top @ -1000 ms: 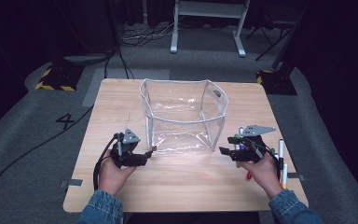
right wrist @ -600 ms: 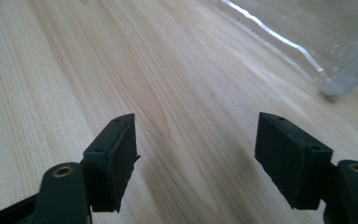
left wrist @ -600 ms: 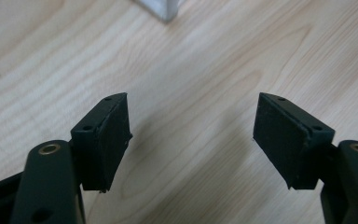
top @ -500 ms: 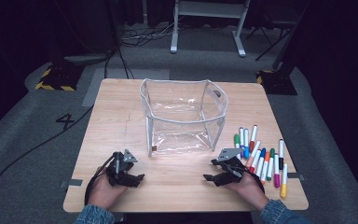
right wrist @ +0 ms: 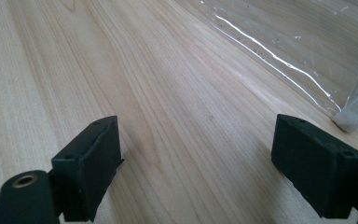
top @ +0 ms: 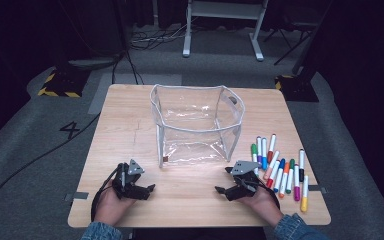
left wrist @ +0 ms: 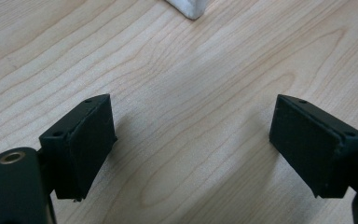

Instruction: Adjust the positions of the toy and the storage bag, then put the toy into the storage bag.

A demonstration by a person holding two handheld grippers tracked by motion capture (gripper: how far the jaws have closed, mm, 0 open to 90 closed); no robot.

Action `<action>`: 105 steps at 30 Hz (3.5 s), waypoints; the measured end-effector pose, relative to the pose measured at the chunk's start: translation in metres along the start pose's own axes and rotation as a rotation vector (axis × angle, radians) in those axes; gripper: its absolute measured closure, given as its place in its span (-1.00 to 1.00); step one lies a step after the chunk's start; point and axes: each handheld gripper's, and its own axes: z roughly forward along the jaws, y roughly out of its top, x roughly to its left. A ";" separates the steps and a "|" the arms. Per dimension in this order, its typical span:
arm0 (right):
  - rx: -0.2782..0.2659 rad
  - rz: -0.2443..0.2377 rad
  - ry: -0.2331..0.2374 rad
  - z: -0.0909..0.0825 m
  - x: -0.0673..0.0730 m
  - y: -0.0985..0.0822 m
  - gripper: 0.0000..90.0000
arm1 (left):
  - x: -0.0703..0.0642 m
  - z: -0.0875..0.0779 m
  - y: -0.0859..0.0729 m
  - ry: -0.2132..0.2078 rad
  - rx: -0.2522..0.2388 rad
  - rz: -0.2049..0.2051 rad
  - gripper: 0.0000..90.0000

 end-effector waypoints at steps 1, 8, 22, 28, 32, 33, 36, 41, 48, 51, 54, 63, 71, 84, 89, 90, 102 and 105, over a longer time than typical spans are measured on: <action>0.000 0.000 0.001 0.000 0.000 0.000 -0.65 | -0.001 0.000 0.000 0.006 0.001 -0.006 -0.68; 0.004 0.010 -0.005 -0.001 -0.002 0.001 -0.54 | -0.001 -0.001 0.001 0.010 0.014 -0.022 -0.64; -0.050 0.134 -0.085 -0.041 -0.043 0.032 -0.24 | -0.004 -0.018 0.031 0.020 -0.103 -0.050 -0.45; -0.077 0.151 -0.118 -0.053 -0.063 0.049 -0.18 | -0.007 -0.017 0.049 0.020 -0.139 -0.056 -0.42; -0.070 0.161 -0.126 -0.053 -0.075 0.057 0.14 | -0.008 -0.015 0.064 0.043 -0.159 -0.055 -0.32; -0.065 0.156 -0.107 -0.053 -0.078 0.059 0.25 | -0.008 -0.014 0.067 0.051 -0.161 -0.054 -0.23; -0.055 0.110 -0.069 -0.051 -0.076 0.063 0.85 | -0.008 -0.010 0.073 0.033 -0.186 -0.062 0.35; -0.035 0.033 -0.091 -0.055 -0.061 0.064 0.94 | -0.013 -0.018 0.068 0.023 -0.173 0.006 0.93; -0.027 0.000 -0.009 -0.079 -0.034 0.049 0.94 | -0.044 -0.040 0.041 -0.034 -0.152 0.077 0.94; -0.022 -0.008 0.025 -0.092 -0.020 0.037 0.94 | -0.060 -0.050 0.030 -0.071 -0.147 0.112 0.94; -0.023 -0.011 0.063 -0.105 -0.008 0.025 0.94 | -0.074 -0.057 0.019 -0.110 -0.149 0.132 0.94; -0.019 -0.008 0.128 -0.137 0.023 -0.010 0.94 | -0.106 -0.068 0.000 -0.211 -0.148 0.196 0.93; -0.042 0.004 0.129 -0.151 0.020 -0.014 0.62 | -0.089 -0.073 -0.004 -0.264 -0.173 0.117 0.32; -0.067 0.064 0.009 -0.185 -0.013 -0.028 0.43 | -0.041 -0.076 -0.007 -0.145 -0.210 0.006 -0.17; -0.039 0.092 -0.059 -0.188 -0.029 -0.032 0.38 | -0.026 -0.059 0.002 -0.099 -0.179 -0.009 -0.25; -0.030 0.095 -0.075 -0.189 -0.033 -0.033 0.36 | -0.023 -0.054 0.003 -0.089 -0.168 -0.007 -0.26; 0.151 0.227 -0.271 -0.199 -0.077 -0.067 0.18 | -0.006 -0.018 0.000 -0.040 -0.003 -0.054 -0.29; 0.196 0.280 -0.287 -0.199 -0.086 -0.079 0.13 | -0.006 -0.017 0.000 -0.035 0.011 -0.057 -0.31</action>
